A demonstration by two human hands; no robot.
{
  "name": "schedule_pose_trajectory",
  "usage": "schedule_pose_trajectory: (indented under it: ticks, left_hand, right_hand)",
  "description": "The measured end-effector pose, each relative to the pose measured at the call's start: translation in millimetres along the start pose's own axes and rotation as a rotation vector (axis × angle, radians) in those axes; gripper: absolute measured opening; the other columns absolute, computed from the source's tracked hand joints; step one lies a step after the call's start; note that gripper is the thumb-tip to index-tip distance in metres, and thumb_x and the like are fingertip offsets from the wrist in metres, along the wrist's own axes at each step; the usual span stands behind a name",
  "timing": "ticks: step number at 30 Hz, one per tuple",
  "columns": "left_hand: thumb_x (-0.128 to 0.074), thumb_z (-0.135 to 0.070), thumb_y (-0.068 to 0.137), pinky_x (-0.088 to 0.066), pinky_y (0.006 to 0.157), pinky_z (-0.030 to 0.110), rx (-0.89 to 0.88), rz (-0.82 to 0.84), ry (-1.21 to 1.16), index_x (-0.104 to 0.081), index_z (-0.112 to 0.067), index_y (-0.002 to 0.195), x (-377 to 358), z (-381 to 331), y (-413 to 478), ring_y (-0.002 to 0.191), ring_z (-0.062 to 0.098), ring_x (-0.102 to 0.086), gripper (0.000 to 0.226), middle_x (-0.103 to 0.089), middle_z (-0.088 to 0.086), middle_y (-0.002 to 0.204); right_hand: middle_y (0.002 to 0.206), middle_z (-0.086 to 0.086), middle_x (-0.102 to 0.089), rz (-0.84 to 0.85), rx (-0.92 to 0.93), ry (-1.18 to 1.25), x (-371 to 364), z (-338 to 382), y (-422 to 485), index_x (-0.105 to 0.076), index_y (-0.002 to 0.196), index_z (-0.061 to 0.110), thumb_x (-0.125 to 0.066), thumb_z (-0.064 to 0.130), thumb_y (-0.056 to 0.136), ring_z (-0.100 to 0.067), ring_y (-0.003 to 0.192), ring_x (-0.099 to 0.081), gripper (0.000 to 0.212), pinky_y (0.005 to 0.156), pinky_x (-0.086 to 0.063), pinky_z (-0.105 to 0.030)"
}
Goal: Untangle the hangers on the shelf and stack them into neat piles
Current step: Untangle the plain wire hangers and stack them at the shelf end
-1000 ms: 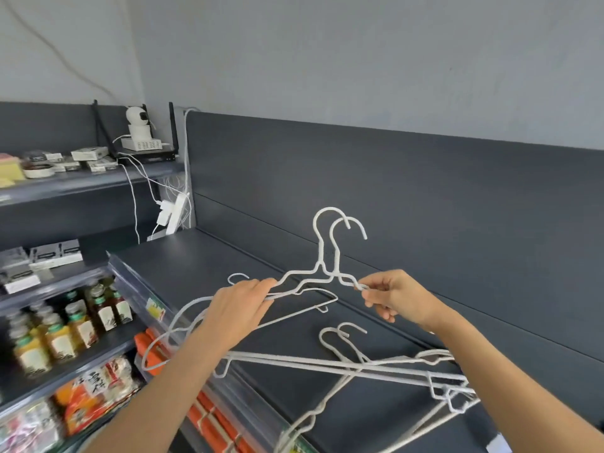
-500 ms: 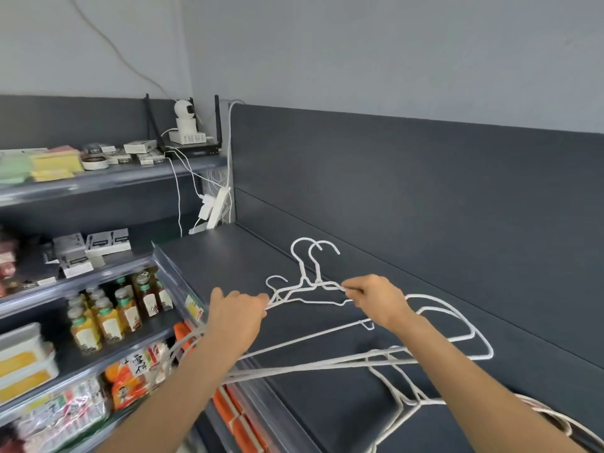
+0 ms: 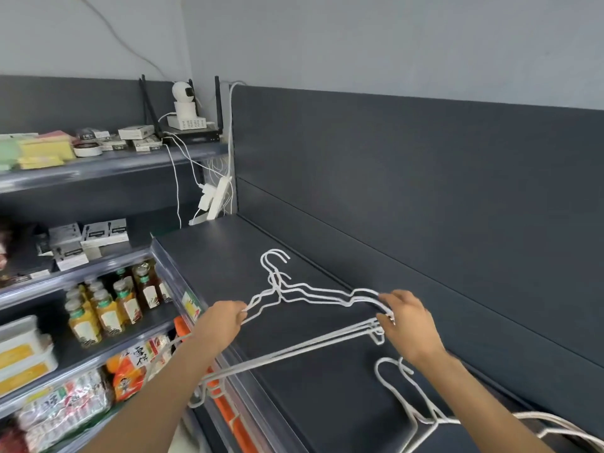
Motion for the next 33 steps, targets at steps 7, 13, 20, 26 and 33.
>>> schedule_pose_trajectory:
  ticks: [7, 13, 20, 26, 33]
  left_hand:
    - [-0.042, -0.025, 0.096, -0.047, 0.083, 0.032, 0.11, 0.065, 0.124, -0.063, -0.019, 0.107, -22.1, 8.8, 23.3, 0.102, 0.027, -0.062, 0.025, -0.065, 0.008, 0.11]
    - [-0.041, -0.024, 0.095, -0.043, 0.091, 0.039, 0.118, 0.028, 0.213, -0.063, -0.015, 0.107, -35.5, 3.2, 20.8, 0.11, 0.027, -0.054, 0.027, -0.055, 0.008, 0.111]
    - [-0.041, -0.033, 0.095, -0.039, 0.096, 0.039, -0.021, -0.068, 0.234, -0.053, -0.016, 0.121, -21.1, -50.0, 3.8, 0.116, 0.027, -0.047, 0.034, -0.053, 0.009, 0.121]
    - [-0.038, -0.034, 0.096, -0.037, 0.097, 0.036, -0.285, -0.092, 0.151, -0.051, -0.019, 0.126, -21.0, -133.4, -41.5, 0.117, 0.024, -0.047, 0.035, -0.055, 0.003, 0.123]
    - [-0.038, -0.034, 0.096, -0.037, 0.097, 0.034, -0.574, -0.005, 0.148, -0.051, -0.02, 0.122, -43.2, -224.7, -103.6, 0.117, 0.022, -0.048, 0.033, -0.057, 0.001, 0.122]
  right_hand:
    - [0.128, -0.003, -0.052, 0.061, -0.113, 0.038, -21.4, -34.9, -19.4, -0.057, 0.121, 0.017, -0.051, 0.022, 0.091, -0.022, 0.119, -0.049, 0.031, 0.099, -0.039, -0.034]
    - [0.133, -0.004, -0.051, 0.083, -0.156, 0.074, -28.3, -47.3, -31.7, -0.052, 0.128, 0.015, -0.053, 0.021, 0.091, -0.02, 0.123, -0.047, 0.037, 0.103, -0.04, -0.034]
    - [0.137, -0.004, -0.049, 0.075, -0.16, 0.049, -24.6, -51.0, -46.0, -0.048, 0.132, 0.014, -0.05, 0.023, 0.092, -0.02, 0.127, -0.044, 0.041, 0.104, -0.037, -0.031]
    - [0.139, -0.001, -0.046, 0.069, -0.112, -0.067, -9.2, -55.4, -74.4, -0.04, 0.137, 0.017, -0.047, 0.033, 0.093, -0.021, 0.128, -0.042, 0.047, 0.106, -0.036, -0.034]
    - [0.139, -0.001, -0.044, 0.074, -0.15, -0.211, 22.7, -96.3, -139.6, -0.035, 0.138, 0.015, -0.042, 0.038, 0.094, -0.022, 0.127, -0.04, 0.05, 0.108, -0.03, -0.035]
Point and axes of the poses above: each hand's wrist, its own y-axis towards the middle knuckle, its own x-axis out of the back of the hand, z = x × y, the point moved 6 cm from there along y, towards the middle knuckle
